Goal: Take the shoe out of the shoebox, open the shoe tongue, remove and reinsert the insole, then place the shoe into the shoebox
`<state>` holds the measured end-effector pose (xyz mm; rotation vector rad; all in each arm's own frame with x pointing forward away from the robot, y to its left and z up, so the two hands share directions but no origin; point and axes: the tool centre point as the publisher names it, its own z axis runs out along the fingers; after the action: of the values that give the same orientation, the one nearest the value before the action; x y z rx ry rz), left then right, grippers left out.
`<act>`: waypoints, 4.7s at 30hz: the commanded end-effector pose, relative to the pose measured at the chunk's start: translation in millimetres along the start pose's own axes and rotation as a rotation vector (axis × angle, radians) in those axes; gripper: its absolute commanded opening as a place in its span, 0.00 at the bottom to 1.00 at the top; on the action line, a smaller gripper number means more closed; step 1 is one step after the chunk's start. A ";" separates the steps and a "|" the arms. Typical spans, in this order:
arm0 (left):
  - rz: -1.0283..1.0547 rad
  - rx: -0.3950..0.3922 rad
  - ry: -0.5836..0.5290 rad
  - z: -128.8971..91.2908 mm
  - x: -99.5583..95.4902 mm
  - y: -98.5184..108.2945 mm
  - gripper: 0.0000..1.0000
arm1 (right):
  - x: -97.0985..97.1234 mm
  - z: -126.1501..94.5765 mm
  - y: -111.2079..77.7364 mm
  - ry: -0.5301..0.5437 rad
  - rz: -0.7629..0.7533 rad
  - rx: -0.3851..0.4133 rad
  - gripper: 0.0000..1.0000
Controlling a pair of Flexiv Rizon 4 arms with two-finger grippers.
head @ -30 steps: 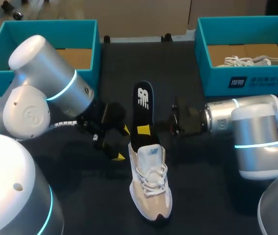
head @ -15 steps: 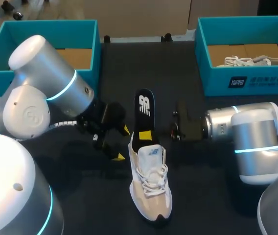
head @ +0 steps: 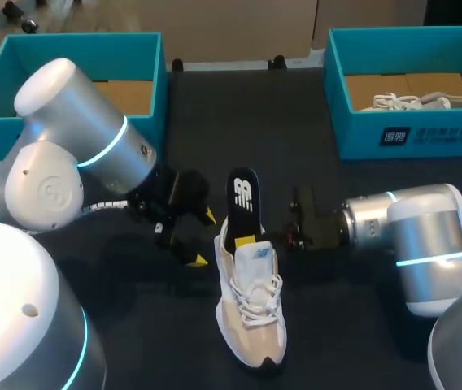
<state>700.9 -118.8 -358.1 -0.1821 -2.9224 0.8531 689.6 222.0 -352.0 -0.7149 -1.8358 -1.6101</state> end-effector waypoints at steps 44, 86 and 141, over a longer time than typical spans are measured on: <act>0.001 0.002 -0.002 0.8 0.6 0.5 1.00 | 0.3 12.9 27.6 -0.040 -0.031 -0.094 0.00; 0.001 0.002 -0.002 0.8 0.6 0.5 1.00 | 3.7 6.6 33.5 -0.120 -0.019 -0.047 0.00; 0.001 0.002 -0.002 0.8 0.6 0.5 1.00 | 3.4 10.2 -8.0 -0.177 0.091 -0.065 0.00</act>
<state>700.9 -118.8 -358.2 -0.1820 -2.9224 0.8532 687.8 229.0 -353.2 -0.9707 -1.8515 -1.5861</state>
